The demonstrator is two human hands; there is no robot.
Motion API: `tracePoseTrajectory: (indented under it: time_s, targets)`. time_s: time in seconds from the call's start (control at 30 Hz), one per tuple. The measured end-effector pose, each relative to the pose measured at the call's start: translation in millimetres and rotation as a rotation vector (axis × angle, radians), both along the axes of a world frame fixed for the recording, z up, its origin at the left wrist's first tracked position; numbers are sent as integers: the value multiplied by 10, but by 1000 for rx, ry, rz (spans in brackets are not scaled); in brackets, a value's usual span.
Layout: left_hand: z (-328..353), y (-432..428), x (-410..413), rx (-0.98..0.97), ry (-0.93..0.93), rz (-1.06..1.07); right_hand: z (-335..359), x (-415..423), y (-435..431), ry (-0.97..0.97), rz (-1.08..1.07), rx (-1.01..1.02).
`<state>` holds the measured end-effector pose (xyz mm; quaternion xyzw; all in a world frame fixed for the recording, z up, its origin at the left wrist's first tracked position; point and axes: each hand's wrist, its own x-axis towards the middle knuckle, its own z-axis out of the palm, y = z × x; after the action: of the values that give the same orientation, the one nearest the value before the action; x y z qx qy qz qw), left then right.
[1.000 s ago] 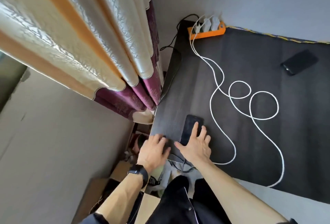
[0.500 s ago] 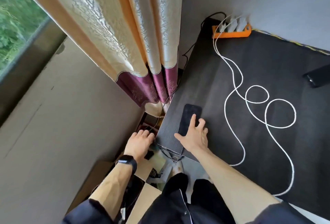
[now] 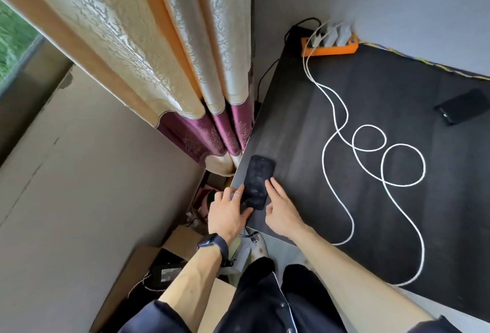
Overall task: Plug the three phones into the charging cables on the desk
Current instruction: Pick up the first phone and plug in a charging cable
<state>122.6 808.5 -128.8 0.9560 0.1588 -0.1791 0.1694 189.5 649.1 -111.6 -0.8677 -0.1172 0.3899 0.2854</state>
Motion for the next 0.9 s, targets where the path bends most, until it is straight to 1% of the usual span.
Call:
tracePoseTrajectory:
  time_s: [0.07,0.2,0.23,0.37,0.5,0.57,0.7,0.83,0.9]
  targets:
    - [5,-32,-19,37,-5,5,-10,-31,-55,-11,77,-16]
    - [20,-86,-49,63,-6,-3,-6,-130,-244,-193,233,-261]
    - [28,-95,-48,66,1,-2,-10,-170,-300,-209,262,-298]
    - [72,-125,-39,83,29,-11,-52,-288,-455,-161,316,-328]
    - [117,-156,-1,87,75,-22,-38,-260,-524,-156,354,-338]
    - [110,-156,-13,99,89,-15,-18,-224,-509,-121,363,-336]
    - [66,-114,-56,105,90,-35,115,-186,-499,-56,254,-285]
    - [136,-198,-9,105,143,0,323,-266,-795,-83,41,-194]
    - [219,-319,42,116,145,11,452,-301,-1049,-129,-75,-159]
